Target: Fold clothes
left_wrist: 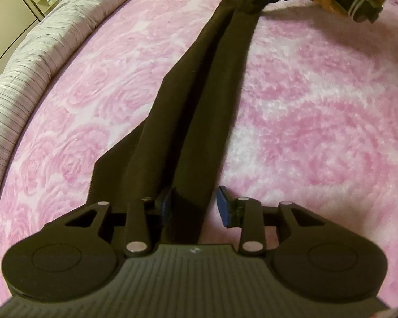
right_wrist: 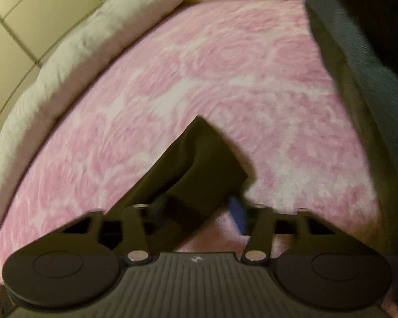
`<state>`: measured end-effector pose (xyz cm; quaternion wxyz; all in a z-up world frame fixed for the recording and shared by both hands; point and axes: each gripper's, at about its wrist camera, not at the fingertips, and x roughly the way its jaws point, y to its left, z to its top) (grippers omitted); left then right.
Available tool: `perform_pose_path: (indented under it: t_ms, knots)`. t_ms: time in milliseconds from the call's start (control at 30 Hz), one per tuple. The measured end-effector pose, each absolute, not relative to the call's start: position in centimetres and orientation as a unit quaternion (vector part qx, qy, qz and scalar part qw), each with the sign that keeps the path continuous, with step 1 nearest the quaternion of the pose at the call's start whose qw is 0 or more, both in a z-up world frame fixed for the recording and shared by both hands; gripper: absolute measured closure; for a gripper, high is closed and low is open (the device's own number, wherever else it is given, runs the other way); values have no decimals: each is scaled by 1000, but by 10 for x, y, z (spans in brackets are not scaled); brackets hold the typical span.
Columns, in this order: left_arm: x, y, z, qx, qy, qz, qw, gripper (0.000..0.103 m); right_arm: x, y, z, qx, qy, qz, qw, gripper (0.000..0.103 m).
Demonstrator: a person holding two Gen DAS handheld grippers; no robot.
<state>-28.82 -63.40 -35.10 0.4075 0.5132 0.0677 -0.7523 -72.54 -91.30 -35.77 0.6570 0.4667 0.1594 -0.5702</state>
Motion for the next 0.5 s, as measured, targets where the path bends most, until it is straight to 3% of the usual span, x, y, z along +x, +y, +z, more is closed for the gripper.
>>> perform_pose_path:
  t_ms: [33,233,500]
  knots:
    - [-287,-633,-348,511,67,-754,407,71,-725,-911,-356,463,163,-572,658,103]
    - [-275,-636,-324,475,87,-771,416,71,-704,-879,-324,361,251,-605,664,103]
    - [-239,-683,-307,440,125,-756,469,71,-709,-866,-339,337,311,-614,643,103]
